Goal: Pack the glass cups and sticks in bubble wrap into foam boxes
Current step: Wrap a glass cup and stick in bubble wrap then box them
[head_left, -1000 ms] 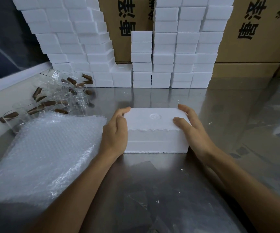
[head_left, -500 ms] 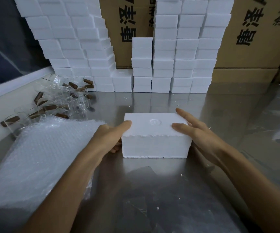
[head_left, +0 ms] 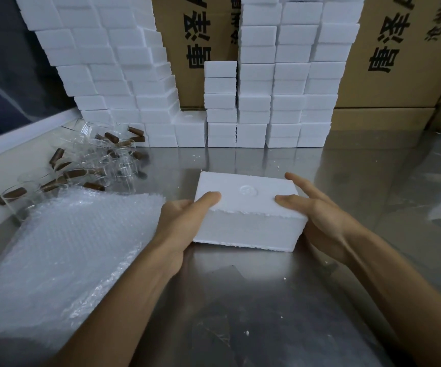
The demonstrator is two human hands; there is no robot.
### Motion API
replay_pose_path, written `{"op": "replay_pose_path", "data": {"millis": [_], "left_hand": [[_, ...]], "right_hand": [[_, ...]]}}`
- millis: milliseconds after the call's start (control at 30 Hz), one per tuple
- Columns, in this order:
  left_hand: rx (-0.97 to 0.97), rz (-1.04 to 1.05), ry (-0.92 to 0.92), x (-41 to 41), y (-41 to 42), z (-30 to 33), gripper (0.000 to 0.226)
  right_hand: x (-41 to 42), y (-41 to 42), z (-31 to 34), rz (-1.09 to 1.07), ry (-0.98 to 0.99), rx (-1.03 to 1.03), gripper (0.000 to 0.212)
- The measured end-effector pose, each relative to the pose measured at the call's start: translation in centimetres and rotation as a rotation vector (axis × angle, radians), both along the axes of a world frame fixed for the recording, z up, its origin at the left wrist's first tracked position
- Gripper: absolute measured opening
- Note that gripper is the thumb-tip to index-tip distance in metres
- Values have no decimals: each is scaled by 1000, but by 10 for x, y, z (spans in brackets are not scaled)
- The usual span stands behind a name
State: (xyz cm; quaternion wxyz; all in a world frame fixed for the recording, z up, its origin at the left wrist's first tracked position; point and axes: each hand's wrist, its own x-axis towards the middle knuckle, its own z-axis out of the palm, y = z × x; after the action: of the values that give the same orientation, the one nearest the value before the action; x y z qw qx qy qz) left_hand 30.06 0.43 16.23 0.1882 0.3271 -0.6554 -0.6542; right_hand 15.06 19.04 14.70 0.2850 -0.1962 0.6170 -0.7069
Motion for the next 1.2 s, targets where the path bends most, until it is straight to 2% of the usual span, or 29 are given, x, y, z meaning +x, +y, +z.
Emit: {"op": "replay_pose_path", "data": {"millis": [33, 133, 200, 300, 400, 500, 600, 700, 833, 867, 933, 1000, 1133, 1200], "left_hand": [[17, 22, 32, -1, 2, 0, 57], [36, 47, 125, -1, 6, 1, 17], [44, 44, 188, 0, 4, 3, 6], [39, 82, 268, 2, -2, 6, 15], [58, 238, 358, 0, -4, 7, 27], [154, 393, 425, -4, 1, 3, 63], [303, 373, 486, -7, 10, 2, 86], [420, 190, 467, -11, 24, -2, 83], [395, 119, 343, -13, 25, -9, 54], [382, 136, 328, -12, 22, -9, 51], [355, 168, 304, -9, 15, -7, 49], [351, 181, 279, -7, 9, -5, 50], [419, 107, 240, -2, -3, 2, 51], [457, 47, 206, 0, -7, 6, 47]], "right_hand": [[0, 1, 1, 10, -29, -15, 65], [4, 2, 2, 44, -41, -15, 67], [4, 1, 1, 13, -64, -28, 71], [5, 4, 2, 55, -77, 14, 72], [14, 1, 4, 138, -89, 49, 73], [22, -5, 7, 128, -112, -15, 69], [33, -14, 8, 72, -137, -60, 71], [49, -27, 5, 22, -143, -86, 75], [64, -34, 0, -17, -79, -91, 70], [66, -35, -1, -10, -25, -43, 71], [68, -35, -4, -53, 216, 102, 77], [68, -32, -4, -114, 594, 204, 88], [60, -22, -5, -17, 1396, 292, 100], [60, -25, -8, -82, 1648, 425, 102]]}}
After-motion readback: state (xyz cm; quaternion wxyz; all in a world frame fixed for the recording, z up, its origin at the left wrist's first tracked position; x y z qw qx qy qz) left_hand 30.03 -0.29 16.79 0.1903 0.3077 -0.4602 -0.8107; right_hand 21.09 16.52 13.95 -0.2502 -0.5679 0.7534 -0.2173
